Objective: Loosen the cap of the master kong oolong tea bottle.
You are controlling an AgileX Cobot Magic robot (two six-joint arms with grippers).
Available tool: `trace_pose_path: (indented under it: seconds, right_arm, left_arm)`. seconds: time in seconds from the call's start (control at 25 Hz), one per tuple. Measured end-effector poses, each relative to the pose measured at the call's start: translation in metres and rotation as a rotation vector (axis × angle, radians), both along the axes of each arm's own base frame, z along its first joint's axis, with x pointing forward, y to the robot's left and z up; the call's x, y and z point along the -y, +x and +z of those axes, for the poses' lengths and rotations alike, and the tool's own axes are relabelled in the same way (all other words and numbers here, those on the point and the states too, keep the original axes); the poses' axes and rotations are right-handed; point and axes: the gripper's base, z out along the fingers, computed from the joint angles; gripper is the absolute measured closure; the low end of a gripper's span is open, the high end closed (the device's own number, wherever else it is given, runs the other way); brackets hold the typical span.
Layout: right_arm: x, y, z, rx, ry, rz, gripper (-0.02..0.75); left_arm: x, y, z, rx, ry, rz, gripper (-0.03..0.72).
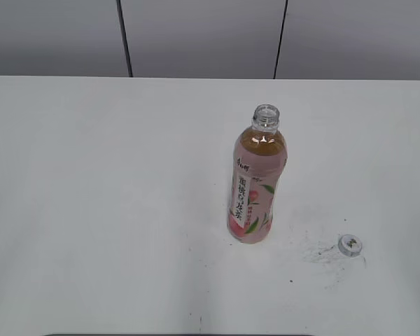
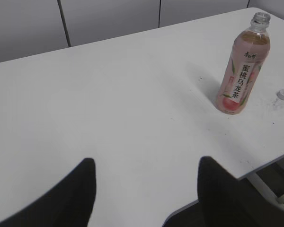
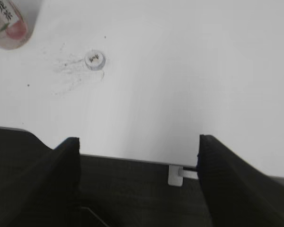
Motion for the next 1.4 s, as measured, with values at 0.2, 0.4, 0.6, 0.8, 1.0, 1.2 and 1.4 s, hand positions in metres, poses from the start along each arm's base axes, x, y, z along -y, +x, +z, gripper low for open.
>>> trace_pose_path:
  seconds: [0.2,0.4,0.6,0.8,1.0,1.2,1.4]
  right_arm:
    - [0.001,-0.030,0.002,0.189,0.043,-0.024,0.160]
    - [0.002,-0.038,0.001,0.236,0.067,-0.039,0.160]
    - [0.002,-0.038,0.002,0.237,0.072,-0.048,0.162]
    - [0.002,-0.038,0.002,0.238,0.072,-0.049,0.164]
    - [0.002,-0.038,0.002,0.239,0.073,-0.049,0.164]
    - [0.002,-0.038,0.002,0.240,0.073,-0.049,0.164]
    - [0.002,-0.037,0.002,0.241,0.073,-0.050,0.164]
  left_arm:
    - [0.000,0.000,0.000,0.000,0.000,-0.002,0.284]
    - [0.000,0.000,0.000,0.000,0.000,-0.004,0.296]
    - [0.000,0.000,0.000,0.001,0.000,-0.004,0.303]
    - [0.000,0.000,0.000,0.004,0.000,-0.004,0.303]
    - [0.000,0.000,0.000,0.004,0.000,-0.003,0.305]
    - [0.000,0.000,0.000,0.004,0.000,-0.003,0.326]
    - [0.002,-0.001,0.000,0.007,-0.001,0.140,0.338]
